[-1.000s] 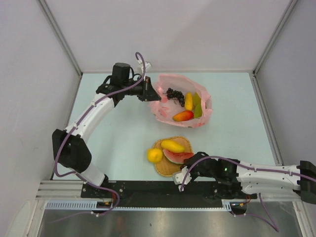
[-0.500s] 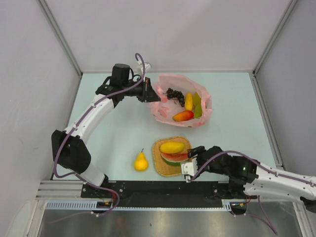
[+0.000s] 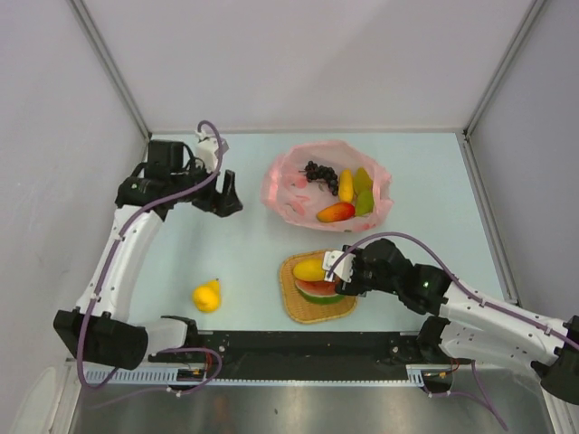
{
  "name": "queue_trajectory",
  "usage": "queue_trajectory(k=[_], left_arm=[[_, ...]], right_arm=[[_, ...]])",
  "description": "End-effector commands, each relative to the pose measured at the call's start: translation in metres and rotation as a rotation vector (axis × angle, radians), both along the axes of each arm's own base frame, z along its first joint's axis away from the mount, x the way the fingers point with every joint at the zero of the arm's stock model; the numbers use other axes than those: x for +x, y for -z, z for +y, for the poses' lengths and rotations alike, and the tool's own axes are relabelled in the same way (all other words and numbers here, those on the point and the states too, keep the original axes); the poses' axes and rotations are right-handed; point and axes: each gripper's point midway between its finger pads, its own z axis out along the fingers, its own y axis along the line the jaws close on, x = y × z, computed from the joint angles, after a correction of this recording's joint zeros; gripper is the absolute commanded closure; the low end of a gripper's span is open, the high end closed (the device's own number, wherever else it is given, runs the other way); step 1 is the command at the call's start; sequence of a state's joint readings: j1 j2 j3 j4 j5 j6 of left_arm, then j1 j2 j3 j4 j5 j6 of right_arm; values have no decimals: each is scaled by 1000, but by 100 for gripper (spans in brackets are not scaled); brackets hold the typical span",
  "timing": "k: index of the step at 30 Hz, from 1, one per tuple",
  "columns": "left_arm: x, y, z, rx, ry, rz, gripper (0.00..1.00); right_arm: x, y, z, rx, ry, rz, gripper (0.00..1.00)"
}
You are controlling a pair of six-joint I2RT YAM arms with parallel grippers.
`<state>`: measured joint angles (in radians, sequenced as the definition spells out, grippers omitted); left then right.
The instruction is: Take the fake fruits out of the plastic bag
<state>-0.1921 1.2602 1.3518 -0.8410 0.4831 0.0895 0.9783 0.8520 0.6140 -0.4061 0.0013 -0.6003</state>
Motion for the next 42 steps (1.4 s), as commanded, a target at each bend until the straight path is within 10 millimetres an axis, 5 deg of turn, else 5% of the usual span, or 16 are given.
queue_trajectory(k=[1,5,10,17,23,27,32,35,36,38,42], left_arm=[[-74,65,50,283,211,257,17],[-114,126,94,421,273,456,10],[-132,164,124,515,215,535,2],[-81,199,154,637,87,436,2],[-74,212,165,705,136,462,3],[-86,214,171,748,189,471,12],[-100,224,187,841,239,504,40],[-108,226,182,811,266,549,59],[-102,222,174,769,270,538,73],[-99,209,156,684,275,538,82],[-63,142,82,403,371,344,90]], right_arm=[[4,-23,13,83,2,-11,35],[7,-17,18,71,-6,-4,34],[10,-16,20,74,-4,-3,34],[7,-7,17,68,-6,36,32],[12,-7,18,67,-7,14,30],[17,-2,13,66,20,15,29],[18,5,9,65,32,15,29],[21,6,9,62,32,5,28],[22,4,10,65,34,-7,28],[27,0,9,71,48,-28,28],[40,-10,2,109,134,-37,28]])
